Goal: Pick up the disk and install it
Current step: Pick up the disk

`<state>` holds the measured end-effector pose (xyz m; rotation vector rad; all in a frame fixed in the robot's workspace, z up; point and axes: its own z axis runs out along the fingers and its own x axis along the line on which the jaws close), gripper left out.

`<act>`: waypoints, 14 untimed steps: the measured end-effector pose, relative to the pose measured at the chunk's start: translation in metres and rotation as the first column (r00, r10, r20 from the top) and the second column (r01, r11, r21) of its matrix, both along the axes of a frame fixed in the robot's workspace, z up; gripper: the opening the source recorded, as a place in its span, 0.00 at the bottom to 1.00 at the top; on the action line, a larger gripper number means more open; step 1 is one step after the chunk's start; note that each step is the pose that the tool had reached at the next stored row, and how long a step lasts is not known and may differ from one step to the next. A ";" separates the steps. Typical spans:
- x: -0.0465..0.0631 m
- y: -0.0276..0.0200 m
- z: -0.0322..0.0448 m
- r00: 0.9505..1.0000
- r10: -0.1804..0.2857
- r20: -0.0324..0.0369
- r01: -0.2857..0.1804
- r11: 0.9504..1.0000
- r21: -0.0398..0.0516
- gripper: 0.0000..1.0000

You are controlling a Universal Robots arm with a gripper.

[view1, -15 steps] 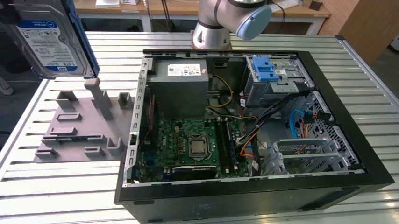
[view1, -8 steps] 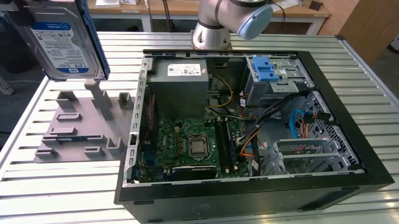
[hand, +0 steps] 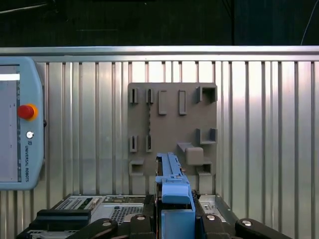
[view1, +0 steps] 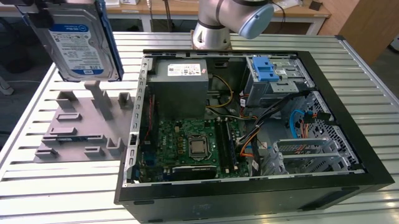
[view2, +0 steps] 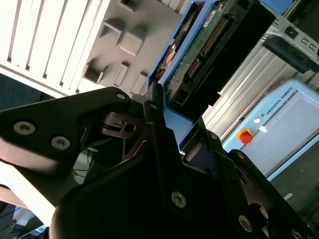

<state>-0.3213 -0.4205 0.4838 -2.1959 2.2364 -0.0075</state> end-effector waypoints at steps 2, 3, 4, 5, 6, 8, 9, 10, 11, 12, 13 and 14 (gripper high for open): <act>0.005 -0.0019 0.0000 1.000 0.000 0.000 0.000 1.000 0.000 0.36; 0.007 -0.0030 -0.0001 1.000 0.000 0.000 0.000 1.000 0.000 0.36; 0.010 -0.0043 0.0000 1.000 0.000 0.000 0.000 1.000 0.000 0.36; 0.013 -0.0056 -0.0001 1.000 0.000 0.000 0.000 1.000 0.000 0.36; 0.015 -0.0066 0.0000 1.000 0.000 0.000 0.000 1.000 0.000 0.36; 0.020 -0.0085 -0.0001 1.000 0.000 0.000 0.000 1.000 0.000 0.36; 0.022 -0.0094 0.0000 1.000 0.000 0.000 0.000 1.000 0.000 0.36; 0.024 -0.0103 -0.0001 1.000 0.000 0.000 0.000 1.000 0.000 0.36; 0.027 -0.0112 -0.0001 1.000 0.000 0.000 0.000 1.000 0.000 0.36; 0.029 -0.0121 -0.0001 1.000 0.000 0.000 0.000 1.000 0.000 0.36; 0.031 -0.0131 -0.0001 1.000 0.000 0.000 0.000 1.000 0.000 0.36; 0.034 -0.0141 -0.0001 1.000 0.000 0.000 0.000 1.000 0.000 0.36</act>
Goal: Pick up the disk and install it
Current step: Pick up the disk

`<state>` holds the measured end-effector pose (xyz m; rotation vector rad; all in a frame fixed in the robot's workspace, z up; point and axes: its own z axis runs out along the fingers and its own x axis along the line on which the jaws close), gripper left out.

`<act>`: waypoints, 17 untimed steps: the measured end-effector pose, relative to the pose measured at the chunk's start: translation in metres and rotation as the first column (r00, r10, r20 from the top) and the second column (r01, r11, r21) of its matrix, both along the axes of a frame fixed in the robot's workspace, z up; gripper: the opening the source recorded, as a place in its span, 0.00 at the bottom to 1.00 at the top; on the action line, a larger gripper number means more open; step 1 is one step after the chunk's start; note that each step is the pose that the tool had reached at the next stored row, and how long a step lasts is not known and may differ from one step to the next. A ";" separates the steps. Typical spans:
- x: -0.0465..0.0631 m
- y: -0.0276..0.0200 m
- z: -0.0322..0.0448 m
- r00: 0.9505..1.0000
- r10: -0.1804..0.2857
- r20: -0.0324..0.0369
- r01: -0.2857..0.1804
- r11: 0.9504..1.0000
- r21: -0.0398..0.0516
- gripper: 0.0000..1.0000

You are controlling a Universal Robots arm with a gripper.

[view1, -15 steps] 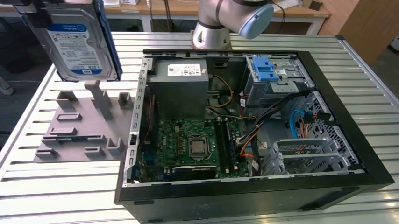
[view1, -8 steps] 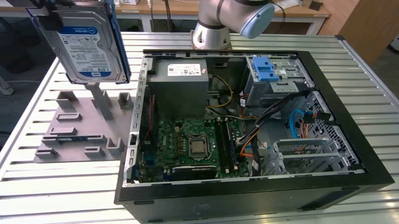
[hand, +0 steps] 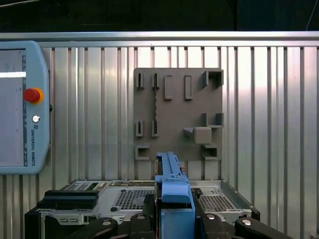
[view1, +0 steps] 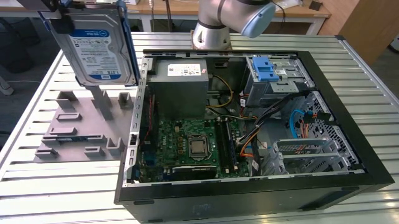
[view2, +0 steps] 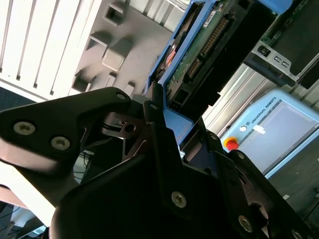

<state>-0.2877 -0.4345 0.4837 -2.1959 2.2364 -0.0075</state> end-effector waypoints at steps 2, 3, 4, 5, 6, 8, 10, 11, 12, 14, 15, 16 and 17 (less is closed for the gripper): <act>0.005 -0.0017 0.0000 1.000 0.000 0.000 0.000 1.000 0.000 0.36; 0.008 -0.0026 0.0000 1.000 0.000 0.000 0.000 1.000 0.000 0.36; 0.011 -0.0034 0.0000 1.000 0.000 0.000 0.000 1.000 0.000 0.36; 0.014 -0.0042 -0.0001 1.000 0.000 0.000 0.000 1.000 0.000 0.36; 0.017 -0.0051 -0.0001 1.000 0.000 0.000 0.000 1.000 0.000 0.36; 0.023 -0.0068 -0.0001 1.000 0.000 0.000 0.000 1.000 0.000 0.36; 0.029 -0.0082 -0.0002 1.000 0.000 0.000 0.000 1.000 0.000 0.36; 0.031 -0.0087 -0.0001 1.000 0.000 0.000 0.000 1.000 0.000 0.36; 0.034 -0.0091 -0.0002 1.000 0.000 0.000 0.000 1.000 0.000 0.36; 0.040 -0.0100 -0.0002 1.000 0.000 0.000 0.000 1.000 0.000 0.36; 0.043 -0.0102 -0.0002 1.000 0.000 0.000 0.000 1.000 0.000 0.36; 0.046 -0.0104 -0.0003 1.000 0.000 0.000 0.000 1.000 0.000 0.36; 0.049 -0.0104 -0.0003 1.000 0.000 0.000 0.000 1.000 0.000 0.36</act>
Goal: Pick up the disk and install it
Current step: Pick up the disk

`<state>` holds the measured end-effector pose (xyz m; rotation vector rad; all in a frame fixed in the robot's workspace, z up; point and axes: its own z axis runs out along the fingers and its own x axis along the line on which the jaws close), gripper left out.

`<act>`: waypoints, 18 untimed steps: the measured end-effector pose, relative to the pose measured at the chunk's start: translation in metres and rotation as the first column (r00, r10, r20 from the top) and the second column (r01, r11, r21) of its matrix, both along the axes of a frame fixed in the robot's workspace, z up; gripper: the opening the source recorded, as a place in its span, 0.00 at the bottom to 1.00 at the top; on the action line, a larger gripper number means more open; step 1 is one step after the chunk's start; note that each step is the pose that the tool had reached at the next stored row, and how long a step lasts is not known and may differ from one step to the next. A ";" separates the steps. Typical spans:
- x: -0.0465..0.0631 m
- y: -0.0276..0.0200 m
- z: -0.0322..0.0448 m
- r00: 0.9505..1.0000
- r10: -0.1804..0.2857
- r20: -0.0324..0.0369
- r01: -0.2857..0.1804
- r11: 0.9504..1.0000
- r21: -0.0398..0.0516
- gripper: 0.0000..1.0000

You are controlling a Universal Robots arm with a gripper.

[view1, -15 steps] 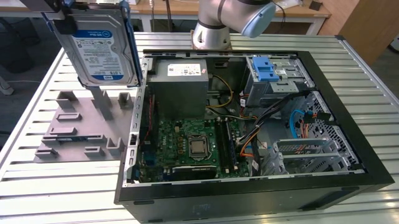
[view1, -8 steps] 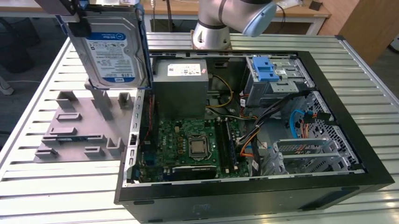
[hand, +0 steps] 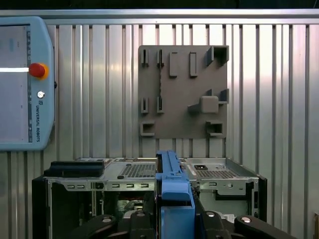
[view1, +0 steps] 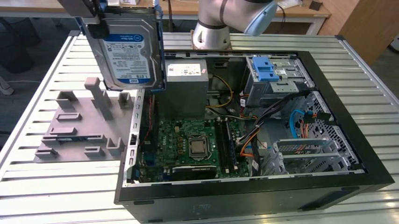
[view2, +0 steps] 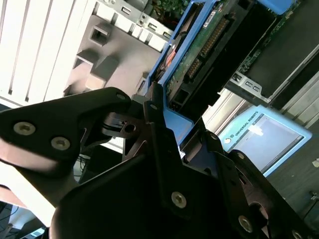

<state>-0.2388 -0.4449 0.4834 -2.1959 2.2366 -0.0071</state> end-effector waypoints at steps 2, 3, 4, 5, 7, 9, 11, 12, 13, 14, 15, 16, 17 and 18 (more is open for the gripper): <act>0.006 -0.0001 -0.0001 1.000 0.000 0.000 0.000 1.000 0.000 0.36; 0.009 -0.0001 -0.0001 1.000 0.000 0.000 0.000 1.000 0.000 0.36; 0.012 -0.0001 -0.0001 1.000 0.000 0.000 0.000 1.000 0.000 0.36; 0.014 -0.0001 -0.0002 1.000 0.000 0.000 0.000 1.000 0.000 0.36; 0.019 -0.0001 -0.0003 1.000 0.000 0.000 0.000 1.000 0.000 0.36; 0.024 -0.0001 -0.0004 1.000 0.000 0.000 0.000 1.000 0.000 0.36; 0.030 -0.0001 -0.0005 1.000 0.000 0.000 0.000 1.000 0.000 0.36; 0.033 -0.0002 -0.0005 1.000 0.000 0.000 0.000 1.000 0.000 0.36; 0.035 -0.0002 -0.0005 1.000 0.000 0.000 0.000 1.000 0.000 0.36; 0.038 -0.0003 -0.0006 1.000 0.000 0.000 0.000 1.000 0.000 0.36; 0.041 -0.0003 -0.0006 1.000 0.000 0.000 0.000 1.000 0.000 0.36; 0.044 -0.0004 -0.0006 1.000 0.000 0.000 0.000 1.000 0.000 0.36; 0.047 -0.0005 -0.0006 1.000 0.000 0.000 0.000 1.000 0.000 0.36; 0.049 -0.0006 -0.0007 1.000 0.000 0.000 0.000 1.000 0.000 0.36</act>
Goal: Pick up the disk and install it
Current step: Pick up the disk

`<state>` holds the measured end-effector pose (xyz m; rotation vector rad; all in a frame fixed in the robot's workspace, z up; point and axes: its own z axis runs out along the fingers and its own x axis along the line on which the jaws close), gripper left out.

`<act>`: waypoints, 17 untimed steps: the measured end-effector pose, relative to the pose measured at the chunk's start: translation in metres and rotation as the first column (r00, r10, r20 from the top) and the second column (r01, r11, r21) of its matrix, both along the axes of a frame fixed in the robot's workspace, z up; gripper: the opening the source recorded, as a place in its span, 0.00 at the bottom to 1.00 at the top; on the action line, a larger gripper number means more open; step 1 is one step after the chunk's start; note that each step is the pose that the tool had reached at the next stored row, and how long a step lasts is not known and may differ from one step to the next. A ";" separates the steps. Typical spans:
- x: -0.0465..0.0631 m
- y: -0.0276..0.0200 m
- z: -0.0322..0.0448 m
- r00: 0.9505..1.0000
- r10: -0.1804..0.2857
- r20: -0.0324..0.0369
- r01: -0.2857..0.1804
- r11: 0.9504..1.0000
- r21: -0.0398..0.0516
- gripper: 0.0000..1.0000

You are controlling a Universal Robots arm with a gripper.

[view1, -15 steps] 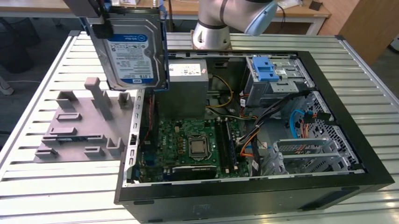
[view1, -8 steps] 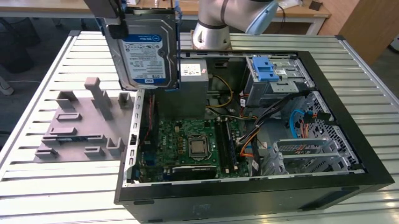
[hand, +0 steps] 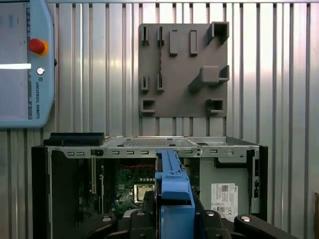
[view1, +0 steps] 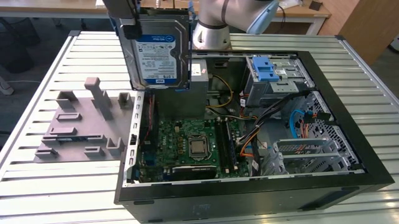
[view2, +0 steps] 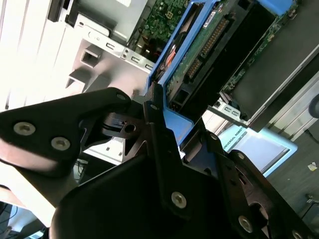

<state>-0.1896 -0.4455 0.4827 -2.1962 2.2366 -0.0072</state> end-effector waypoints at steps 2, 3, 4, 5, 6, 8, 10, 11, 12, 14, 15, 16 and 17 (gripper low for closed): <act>0.006 -0.0002 -0.0001 1.000 0.000 0.000 0.000 1.000 0.000 0.36; 0.009 -0.0004 -0.0001 1.000 0.000 0.000 0.000 1.000 0.000 0.36; 0.012 -0.0005 -0.0002 1.000 0.000 0.000 0.000 1.000 0.000 0.36; 0.014 -0.0006 -0.0002 1.000 0.000 0.000 0.000 1.000 0.000 0.36; 0.017 -0.0008 -0.0002 1.000 0.000 0.000 0.000 1.000 0.000 0.36; 0.023 -0.0013 -0.0003 1.000 0.000 0.000 0.000 1.000 0.000 0.36; 0.027 -0.0018 -0.0003 1.000 0.000 0.000 0.000 1.000 0.000 0.36; 0.030 -0.0020 -0.0003 1.000 0.000 0.000 0.000 1.000 0.000 0.36; 0.032 -0.0023 -0.0003 1.000 0.000 0.000 0.000 1.000 0.000 0.36; 0.036 -0.0029 -0.0004 1.000 0.000 0.000 0.000 1.000 0.000 0.36; 0.038 -0.0032 -0.0005 1.000 0.000 0.000 0.000 1.000 0.000 0.36; 0.040 -0.0035 -0.0005 1.000 0.000 0.000 0.000 1.000 0.000 0.36; 0.041 -0.0039 -0.0006 1.000 0.000 0.000 0.000 1.000 0.000 0.36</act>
